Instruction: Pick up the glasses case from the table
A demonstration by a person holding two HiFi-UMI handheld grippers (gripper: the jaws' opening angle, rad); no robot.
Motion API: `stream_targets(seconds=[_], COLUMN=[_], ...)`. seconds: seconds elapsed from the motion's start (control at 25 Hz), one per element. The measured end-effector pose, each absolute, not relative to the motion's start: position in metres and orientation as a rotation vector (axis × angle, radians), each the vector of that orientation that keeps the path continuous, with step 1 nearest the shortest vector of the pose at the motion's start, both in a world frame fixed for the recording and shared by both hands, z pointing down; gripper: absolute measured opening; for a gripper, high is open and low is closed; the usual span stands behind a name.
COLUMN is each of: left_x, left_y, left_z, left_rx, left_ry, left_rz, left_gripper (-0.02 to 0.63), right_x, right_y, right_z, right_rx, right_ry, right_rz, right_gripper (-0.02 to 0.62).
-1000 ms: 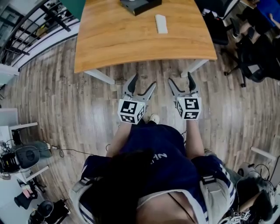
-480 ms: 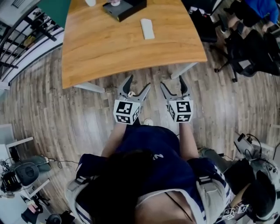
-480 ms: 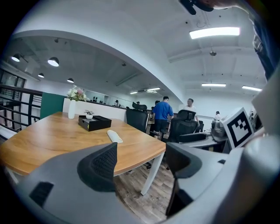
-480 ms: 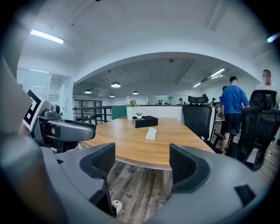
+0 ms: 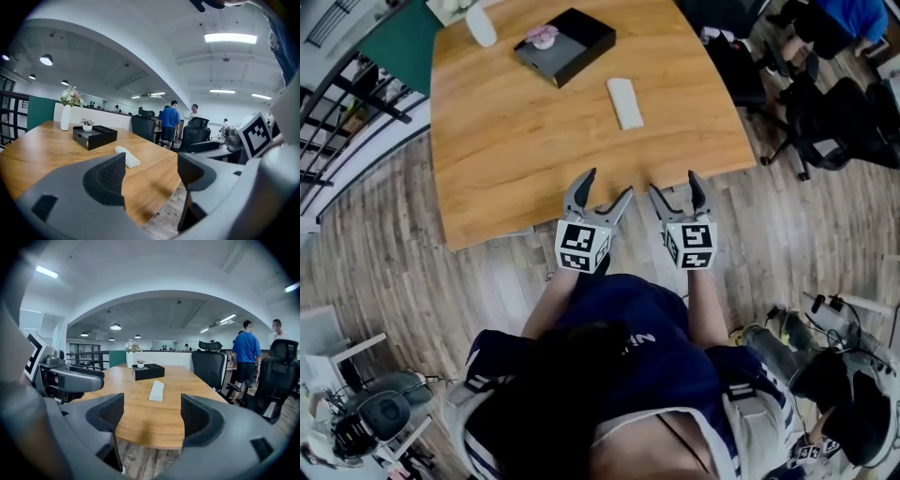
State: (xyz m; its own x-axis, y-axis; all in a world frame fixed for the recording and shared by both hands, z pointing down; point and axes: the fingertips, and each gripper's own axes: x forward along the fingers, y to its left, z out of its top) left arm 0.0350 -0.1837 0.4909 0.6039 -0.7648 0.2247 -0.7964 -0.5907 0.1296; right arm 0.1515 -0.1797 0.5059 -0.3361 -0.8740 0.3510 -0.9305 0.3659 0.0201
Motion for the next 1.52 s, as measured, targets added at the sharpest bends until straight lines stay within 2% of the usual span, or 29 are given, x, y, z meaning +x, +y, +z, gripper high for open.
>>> stream_targets(seconds=[0.44,0.84,1.52], left_x=[-0.005,-0.032,-0.023], left_y=[-0.275,-0.31,-0.344], left_z=[0.487,0.485,0.482], left_rx=[2.679,2.657,2.58], left_ry=[-1.193,-1.224,-1.349], left_rz=[0.23,0.218,0.235], left_gripper=[0.345,0.344,0.344], right_x=[0.11,0.09,0.098], right_y=[-0.255,-0.292,-0.38], right_z=[0.506,0.508,0.516], right_rx=[1.69,1.672,1.504], right_ry=[-2.244,-2.237,-2.252], right_rz=[0.295,0.325,0.513], right_gripper=[0.368,0.368,0.38])
